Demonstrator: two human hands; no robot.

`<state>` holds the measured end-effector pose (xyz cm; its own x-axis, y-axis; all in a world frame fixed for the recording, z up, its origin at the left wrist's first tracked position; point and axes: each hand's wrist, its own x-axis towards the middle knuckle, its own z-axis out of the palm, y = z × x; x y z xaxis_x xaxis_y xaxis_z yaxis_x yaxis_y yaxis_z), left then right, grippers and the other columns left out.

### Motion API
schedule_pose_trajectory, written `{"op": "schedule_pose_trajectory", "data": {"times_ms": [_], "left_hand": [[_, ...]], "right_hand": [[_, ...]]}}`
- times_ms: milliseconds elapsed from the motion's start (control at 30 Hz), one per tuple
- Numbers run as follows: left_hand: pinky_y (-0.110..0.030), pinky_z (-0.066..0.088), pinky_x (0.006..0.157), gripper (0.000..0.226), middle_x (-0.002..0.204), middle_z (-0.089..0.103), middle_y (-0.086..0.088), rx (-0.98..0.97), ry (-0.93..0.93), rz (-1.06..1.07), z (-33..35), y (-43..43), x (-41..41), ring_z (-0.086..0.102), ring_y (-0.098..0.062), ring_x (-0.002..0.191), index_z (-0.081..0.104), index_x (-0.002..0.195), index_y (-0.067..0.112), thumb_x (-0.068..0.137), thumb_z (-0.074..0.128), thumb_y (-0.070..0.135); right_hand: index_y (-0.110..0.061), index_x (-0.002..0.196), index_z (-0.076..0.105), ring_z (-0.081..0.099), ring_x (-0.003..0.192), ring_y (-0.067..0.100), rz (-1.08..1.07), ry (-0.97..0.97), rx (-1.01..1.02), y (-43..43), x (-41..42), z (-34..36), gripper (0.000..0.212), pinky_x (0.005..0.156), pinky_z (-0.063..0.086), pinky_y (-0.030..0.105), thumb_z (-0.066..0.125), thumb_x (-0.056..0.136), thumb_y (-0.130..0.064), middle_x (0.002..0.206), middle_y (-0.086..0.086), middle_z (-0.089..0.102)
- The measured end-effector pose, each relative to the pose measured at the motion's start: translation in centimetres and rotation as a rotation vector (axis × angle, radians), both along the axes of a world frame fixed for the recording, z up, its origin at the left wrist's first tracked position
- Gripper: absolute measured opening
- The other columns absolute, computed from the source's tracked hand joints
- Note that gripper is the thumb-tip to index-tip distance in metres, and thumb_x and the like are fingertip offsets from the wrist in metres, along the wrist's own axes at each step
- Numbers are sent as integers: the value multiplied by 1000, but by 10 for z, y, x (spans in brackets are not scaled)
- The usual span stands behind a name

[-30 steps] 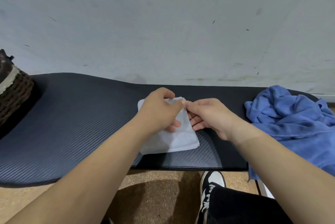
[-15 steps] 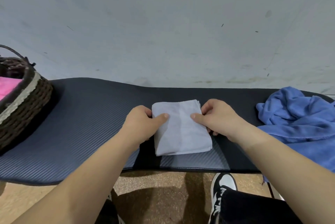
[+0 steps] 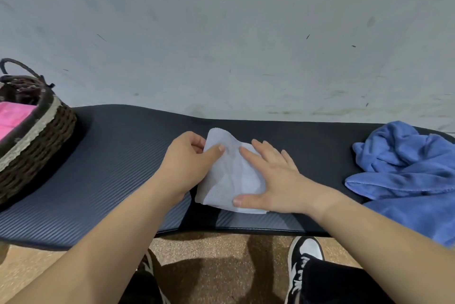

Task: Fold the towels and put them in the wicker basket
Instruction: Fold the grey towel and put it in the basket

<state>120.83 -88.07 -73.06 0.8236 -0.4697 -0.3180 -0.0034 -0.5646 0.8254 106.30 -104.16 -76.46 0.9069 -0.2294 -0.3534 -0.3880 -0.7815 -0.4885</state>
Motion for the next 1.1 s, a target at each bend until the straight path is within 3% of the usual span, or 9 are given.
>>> {"op": "schedule_pose_trajectory", "data": {"times_ms": [100, 200, 300, 367, 533, 600, 767, 933, 1100], "left_hand": [[-27, 53, 67, 28, 93, 70, 2, -42, -43, -6, 6, -5, -8, 69, -14, 85, 63, 99, 24, 86, 79, 43], [-24, 53, 68, 29, 89, 68, 4, -16, -141, -46, 10, -14, -18, 67, -11, 82, 63, 99, 25, 84, 80, 43], [-21, 49, 65, 30, 83, 65, 9, 33, -269, -79, 11, -25, -24, 62, -4, 76, 62, 100, 23, 84, 78, 42], [-21, 49, 66, 31, 82, 63, 10, 57, -313, -111, 11, -34, -31, 61, -2, 77, 60, 101, 22, 84, 77, 44], [-32, 54, 83, 25, 101, 69, 8, 110, -352, -289, 3, -44, -54, 65, -12, 94, 66, 113, 23, 95, 64, 40], [-34, 58, 84, 19, 102, 72, 8, 59, -257, -306, -1, -42, -57, 69, -13, 86, 69, 112, 23, 99, 61, 35], [-22, 55, 79, 24, 95, 65, 14, -14, -243, -199, -13, -33, -49, 61, 2, 79, 68, 109, 32, 88, 79, 35], [-36, 53, 94, 73, 120, 48, 11, 44, -229, -96, -33, -28, -51, 55, -8, 108, 52, 132, 31, 73, 84, 56], [-41, 46, 101, 81, 138, 42, 3, 126, -276, -77, -40, -42, -63, 45, -22, 126, 42, 146, 26, 81, 70, 65]], "right_hand": [[-46, 162, 8, -16, 157, 17, -48, -42, -40, 12, 4, -3, 117, 128, -5, 47, 66, 68, -86, 170, -7, -8], [-47, 153, 35, 28, 131, 18, -100, -101, -83, 4, 5, 14, 110, 112, 29, 37, 74, 56, -84, 135, -8, 28], [-36, 147, 52, 50, 87, -1, -203, -76, 199, -8, 0, 29, 93, 76, 41, 14, 89, 65, -61, 96, -19, 45], [-30, 146, 57, 56, 69, -3, -269, -20, 482, -12, -4, 26, 73, 65, 47, 12, 87, 80, -40, 78, -20, 57], [-17, 121, 70, 72, 83, 25, -528, -8, 832, -30, -9, 20, 32, 88, 62, 44, 51, 98, -5, 105, 25, 75], [-12, 120, 67, 75, 83, 32, -624, -30, 905, -36, -10, 23, 22, 87, 63, 46, 52, 104, -16, 99, 24, 76], [-13, 115, 68, 78, 77, 28, -684, -61, 800, -30, -8, 20, 51, 75, 65, 40, 54, 100, -60, 94, 18, 76], [-11, 109, 71, 77, 71, 23, -683, -75, 749, -22, -3, 21, 50, 73, 66, 37, 54, 101, -57, 93, 17, 76], [-4, 99, 71, 78, 73, 26, -703, -103, 804, -11, 0, 18, 46, 70, 65, 33, 51, 107, -44, 91, 15, 77]]}}
